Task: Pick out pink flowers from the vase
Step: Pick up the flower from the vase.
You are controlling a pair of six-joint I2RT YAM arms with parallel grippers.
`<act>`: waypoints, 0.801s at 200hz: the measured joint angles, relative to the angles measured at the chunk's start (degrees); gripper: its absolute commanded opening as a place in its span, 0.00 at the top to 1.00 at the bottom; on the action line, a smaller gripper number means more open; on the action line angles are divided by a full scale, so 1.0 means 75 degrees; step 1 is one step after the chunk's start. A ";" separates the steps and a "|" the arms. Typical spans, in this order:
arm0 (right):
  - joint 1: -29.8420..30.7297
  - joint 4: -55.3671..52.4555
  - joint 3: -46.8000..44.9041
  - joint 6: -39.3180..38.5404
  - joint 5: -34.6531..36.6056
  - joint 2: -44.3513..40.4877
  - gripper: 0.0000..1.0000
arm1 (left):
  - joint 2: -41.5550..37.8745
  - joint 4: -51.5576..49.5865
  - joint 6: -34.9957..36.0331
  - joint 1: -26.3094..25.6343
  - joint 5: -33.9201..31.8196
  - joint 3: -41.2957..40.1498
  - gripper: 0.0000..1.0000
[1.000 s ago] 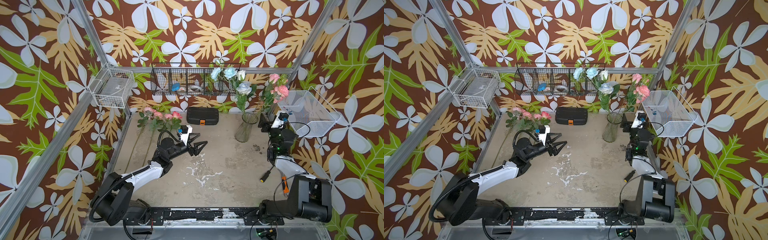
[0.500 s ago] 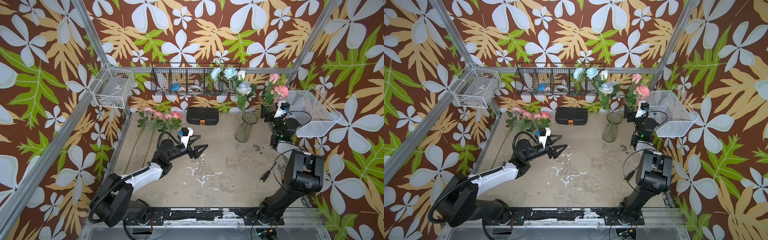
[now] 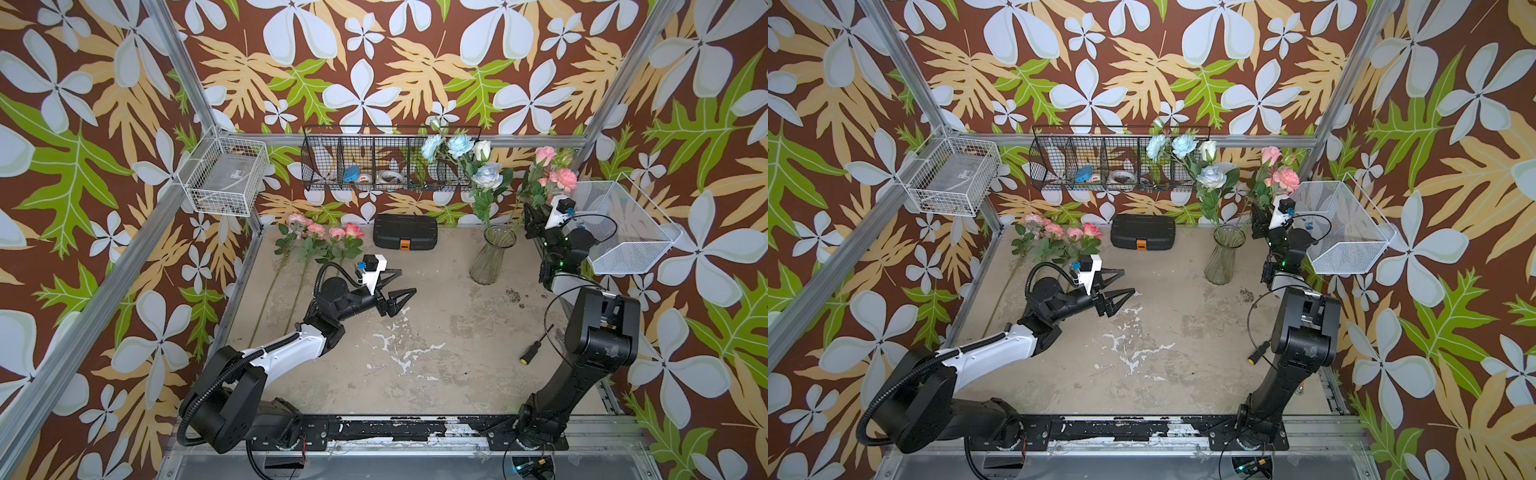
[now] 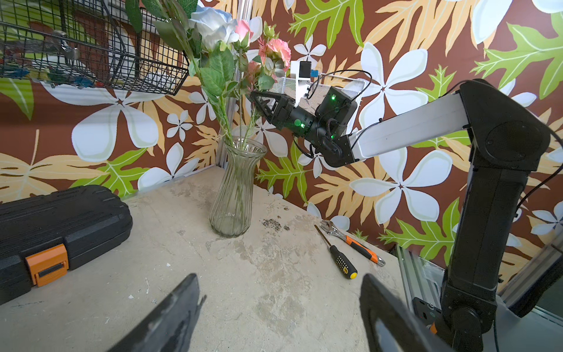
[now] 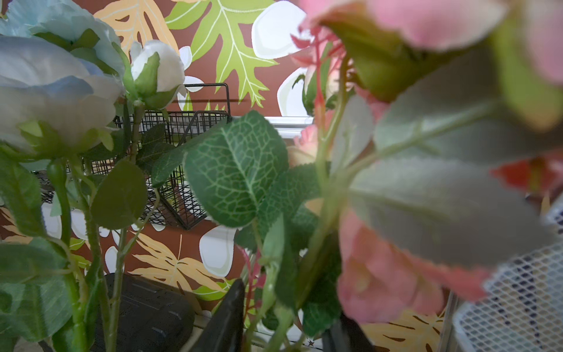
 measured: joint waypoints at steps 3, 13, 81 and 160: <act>0.0000 0.0006 0.0000 -0.0003 -0.0015 0.0000 0.70 | 0.0000 0.0000 0.0000 0.0000 0.0000 0.0000 0.17; 0.0000 0.0017 0.0000 0.0026 -0.0023 -0.0003 0.71 | 0.0003 0.0000 0.0000 0.0000 0.0000 0.0000 0.17; 0.0003 0.0052 -0.0335 0.0082 -0.0073 -0.0379 0.87 | 0.0038 0.0000 -0.0032 0.0000 0.0000 0.0003 0.17; 0.0015 -0.0140 -0.0347 0.0134 -0.0283 -0.1008 0.93 | 0.0023 0.0006 -0.0152 0.0000 0.0017 0.0012 0.17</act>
